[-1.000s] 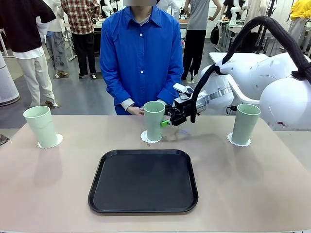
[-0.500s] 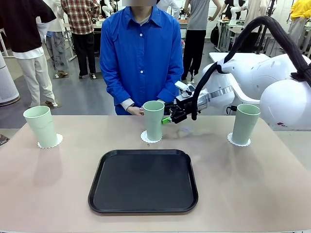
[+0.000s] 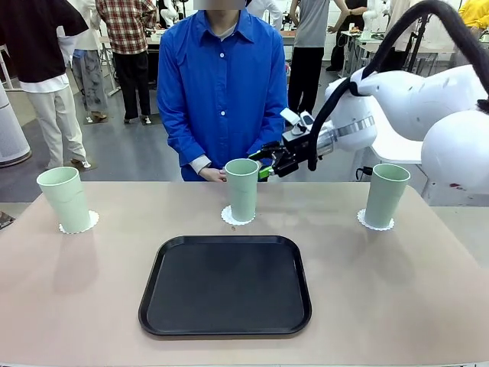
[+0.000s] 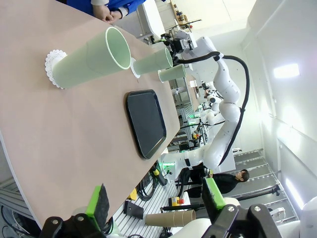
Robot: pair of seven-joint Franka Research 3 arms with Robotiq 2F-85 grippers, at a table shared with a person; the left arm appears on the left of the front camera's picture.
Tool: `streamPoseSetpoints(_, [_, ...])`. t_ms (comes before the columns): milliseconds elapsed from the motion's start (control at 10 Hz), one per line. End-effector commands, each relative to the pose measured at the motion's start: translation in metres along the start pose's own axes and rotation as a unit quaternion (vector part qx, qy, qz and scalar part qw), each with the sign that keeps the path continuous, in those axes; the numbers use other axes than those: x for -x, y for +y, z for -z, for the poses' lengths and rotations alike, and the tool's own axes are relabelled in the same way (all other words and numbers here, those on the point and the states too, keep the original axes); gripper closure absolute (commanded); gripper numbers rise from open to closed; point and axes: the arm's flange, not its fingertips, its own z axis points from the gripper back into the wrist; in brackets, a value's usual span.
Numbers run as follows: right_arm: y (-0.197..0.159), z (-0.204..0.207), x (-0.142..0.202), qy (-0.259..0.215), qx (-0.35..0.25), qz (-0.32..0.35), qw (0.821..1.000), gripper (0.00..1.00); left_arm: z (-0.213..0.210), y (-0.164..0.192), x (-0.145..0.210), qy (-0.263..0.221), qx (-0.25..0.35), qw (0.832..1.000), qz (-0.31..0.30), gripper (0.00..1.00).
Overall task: Place coasters on the table and set cups on them.
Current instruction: Take one Reusable plastic cup from the Flat Tray and place it on a coaster set by the human.
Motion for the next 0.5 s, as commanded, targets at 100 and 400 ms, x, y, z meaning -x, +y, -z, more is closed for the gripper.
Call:
streamPoseSetpoints(100, [0.032, -0.017, -0.037, 0.073, 0.056, 0.005, 0.996, 0.0, -0.001, -0.002, 0.002, 0.002, 0.002, 1.0, 0.003, 0.0])
streamPoseSetpoints(400, [0.077, -0.016, -0.124, 0.22, 0.237, 0.091, 0.942, 0.0, -0.001, -0.002, 0.002, 0.002, 0.002, 1.0, 0.003, 0.0])
